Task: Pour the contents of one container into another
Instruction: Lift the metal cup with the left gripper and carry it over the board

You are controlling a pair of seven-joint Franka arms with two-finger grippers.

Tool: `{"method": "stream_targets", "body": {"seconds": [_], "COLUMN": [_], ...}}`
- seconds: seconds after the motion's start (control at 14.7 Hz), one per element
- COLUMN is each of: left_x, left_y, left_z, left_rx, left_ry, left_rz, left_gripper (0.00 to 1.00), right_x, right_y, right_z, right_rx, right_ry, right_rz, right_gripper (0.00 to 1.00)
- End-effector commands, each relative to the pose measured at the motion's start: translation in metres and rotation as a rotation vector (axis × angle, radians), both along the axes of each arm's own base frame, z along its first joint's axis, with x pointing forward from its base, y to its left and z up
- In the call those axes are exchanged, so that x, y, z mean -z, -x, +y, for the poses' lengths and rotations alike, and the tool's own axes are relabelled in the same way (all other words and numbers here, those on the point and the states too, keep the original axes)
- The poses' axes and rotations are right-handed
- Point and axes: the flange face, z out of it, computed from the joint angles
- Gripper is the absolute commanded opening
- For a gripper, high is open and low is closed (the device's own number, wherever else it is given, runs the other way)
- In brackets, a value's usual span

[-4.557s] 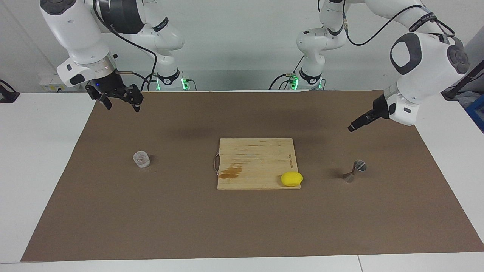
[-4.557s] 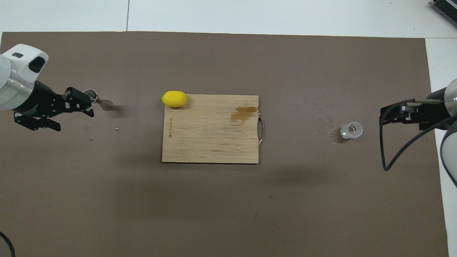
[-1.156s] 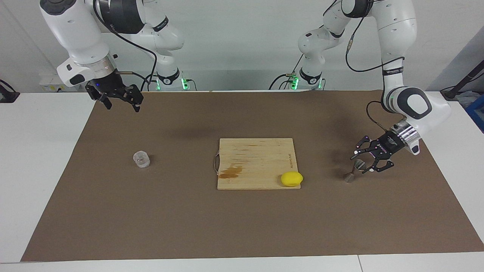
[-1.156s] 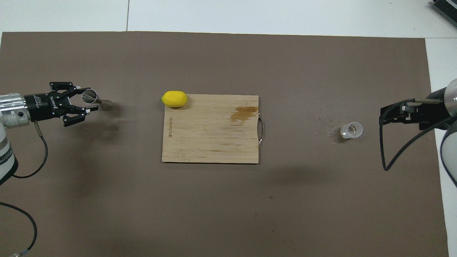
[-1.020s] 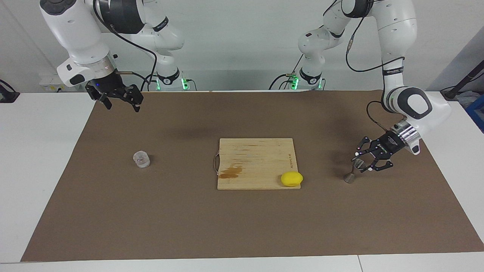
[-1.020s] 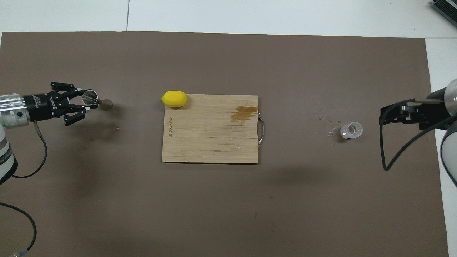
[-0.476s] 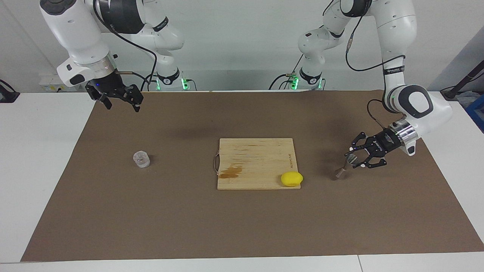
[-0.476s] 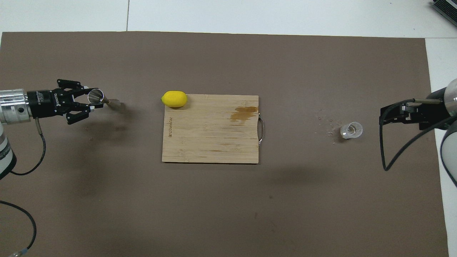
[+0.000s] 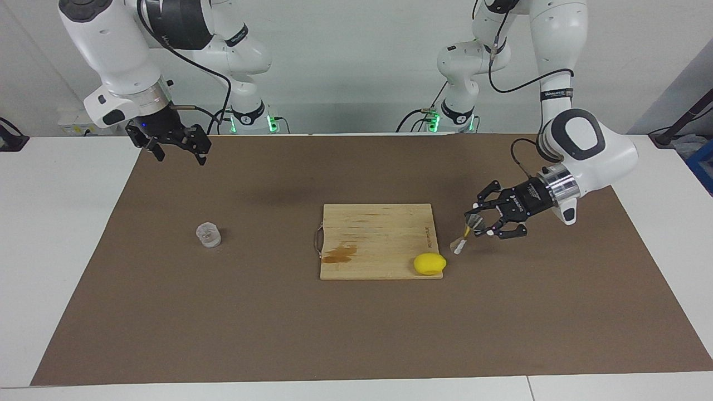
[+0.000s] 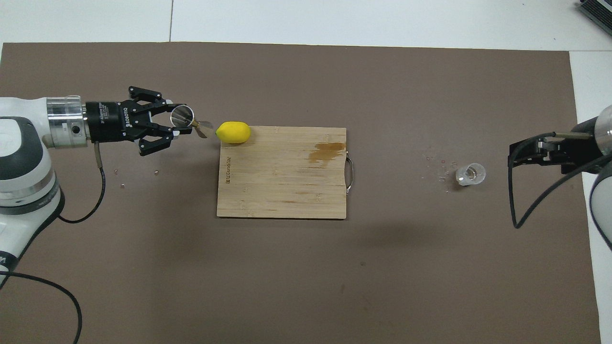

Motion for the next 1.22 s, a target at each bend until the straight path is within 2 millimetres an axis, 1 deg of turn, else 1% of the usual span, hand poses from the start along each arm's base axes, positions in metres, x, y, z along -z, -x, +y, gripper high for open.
{"method": "stream_targets", "body": {"seconds": [0.0, 0.14, 0.27, 0.41, 0.61, 0.82, 0.88, 0.95, 1.09, 1.16], "left_x": [-0.010, -0.014, -0.012, -0.006, 0.005, 0.026, 0.039, 0.048, 0.064, 0.065], "left_y": [0.011, 0.017, 0.026, 0.039, 0.063, 0.078, 0.086, 0.087, 0.083, 0.082], "left_z": [-0.050, -0.092, -0.131, -0.170, -0.227, -0.251, -0.262, -0.266, -0.271, -0.270], "left_rx": [-0.051, -0.075, -0.109, -0.159, -0.290, -0.338, -0.358, -0.382, -0.389, -0.388], "left_ry": [0.018, -0.003, -0.015, -0.012, -0.035, -0.037, -0.035, -0.048, -0.062, -0.065], "left_rz": [0.025, 0.028, 0.035, 0.026, -0.001, 0.036, 0.066, 0.074, 0.086, 0.084], "left_gripper": [0.00, 0.00, 0.00, 0.00, 0.00, 0.00, 0.00, 0.00, 0.00, 0.00], "right_x": [-0.001, 0.000, -0.001, 0.000, 0.000, 0.000, 0.000, 0.000, 0.001, 0.001], "right_y": [0.006, 0.005, 0.006, 0.005, 0.008, 0.008, 0.007, 0.006, 0.005, 0.005], "right_z": [-0.003, -0.003, -0.003, -0.003, -0.005, -0.011, -0.013, -0.013, -0.013, -0.012], "right_rx": [-0.017, -0.017, -0.017, -0.017, -0.012, 0.011, 0.059, 0.122, 0.217, 0.258], "right_ry": [-0.019, -0.019, -0.019, -0.019, -0.020, -0.019, -0.018, -0.016, -0.015, -0.012], "right_rz": [-0.006, -0.005, -0.006, -0.005, 0.010, 0.012, 0.005, 0.003, -0.008, -0.009], "right_gripper": [1.00, 1.00, 1.00, 1.00, 1.00, 1.00, 1.00, 1.00, 1.00, 1.00]}}
